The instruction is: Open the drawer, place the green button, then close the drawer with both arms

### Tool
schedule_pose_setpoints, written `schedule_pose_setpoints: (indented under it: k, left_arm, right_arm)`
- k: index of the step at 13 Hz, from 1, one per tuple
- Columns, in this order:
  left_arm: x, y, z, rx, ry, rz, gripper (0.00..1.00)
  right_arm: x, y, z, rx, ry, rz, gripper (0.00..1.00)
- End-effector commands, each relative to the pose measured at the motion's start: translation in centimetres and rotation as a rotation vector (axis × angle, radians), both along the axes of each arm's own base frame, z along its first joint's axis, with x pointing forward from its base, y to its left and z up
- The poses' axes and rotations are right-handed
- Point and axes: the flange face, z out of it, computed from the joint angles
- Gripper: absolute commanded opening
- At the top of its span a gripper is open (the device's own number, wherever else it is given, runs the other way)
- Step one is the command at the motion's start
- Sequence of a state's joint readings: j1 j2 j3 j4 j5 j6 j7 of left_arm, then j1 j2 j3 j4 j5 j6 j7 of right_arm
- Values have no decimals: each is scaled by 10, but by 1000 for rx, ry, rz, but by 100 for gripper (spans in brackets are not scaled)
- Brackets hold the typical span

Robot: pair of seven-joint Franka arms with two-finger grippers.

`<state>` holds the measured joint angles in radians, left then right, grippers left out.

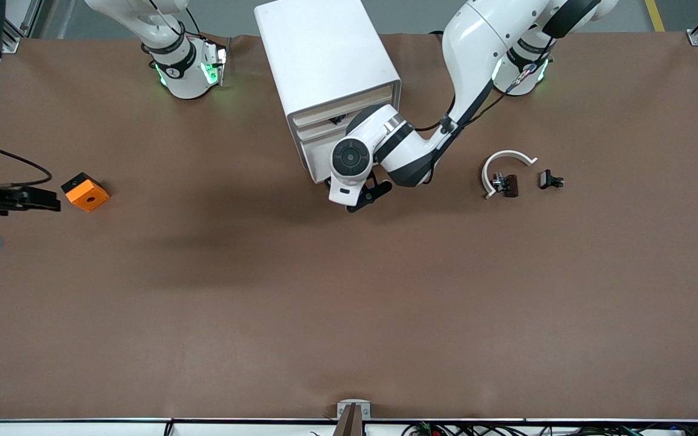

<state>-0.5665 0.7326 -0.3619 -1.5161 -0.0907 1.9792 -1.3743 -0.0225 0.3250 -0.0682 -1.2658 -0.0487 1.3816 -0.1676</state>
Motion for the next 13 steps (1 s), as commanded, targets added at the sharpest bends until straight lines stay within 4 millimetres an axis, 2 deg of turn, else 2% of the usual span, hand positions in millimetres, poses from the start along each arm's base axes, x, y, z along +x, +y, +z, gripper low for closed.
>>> schedule_pose_setpoints:
  k: [1, 3, 4, 5, 8, 9, 10, 11, 13]
  left_arm:
    - [-13, -2, 4, -16, 56, 25, 100]
    - [-20, -7, 0, -25, 84, 28, 100]
    - [-25, -10, -1, -31, 106, 31, 100]
    - [-28, -10, -2, -35, 136, 39, 100]
    - [-37, -15, -4, -60, 216, 66, 100]
    - [-35, -13, -4, -71, 246, 87, 100]
    - [-37, -12, -10, -71, 287, 103, 100]
    - [-38, -12, -13, -77, 301, 98, 100]
    - [-41, -13, -18, -96, 333, 100, 100]
  right_arm:
    - [-11, 4, 11, 6, 15, 6, 100]
    - [-10, 3, 41, -7, -47, 2, 100]
    - [-10, -3, 49, -10, -66, -19, 100]
    - [-9, -6, 50, -8, -74, -12, 100]
    - [-8, 7, 53, -11, -83, -2, 100]
    - [-12, 7, 59, 8, -96, -20, 100]
    - [-21, -5, 68, 54, -115, -63, 100]
    - [-31, -9, 73, 86, -124, -98, 100]
    - [-47, -2, 86, 78, -136, -179, 100]
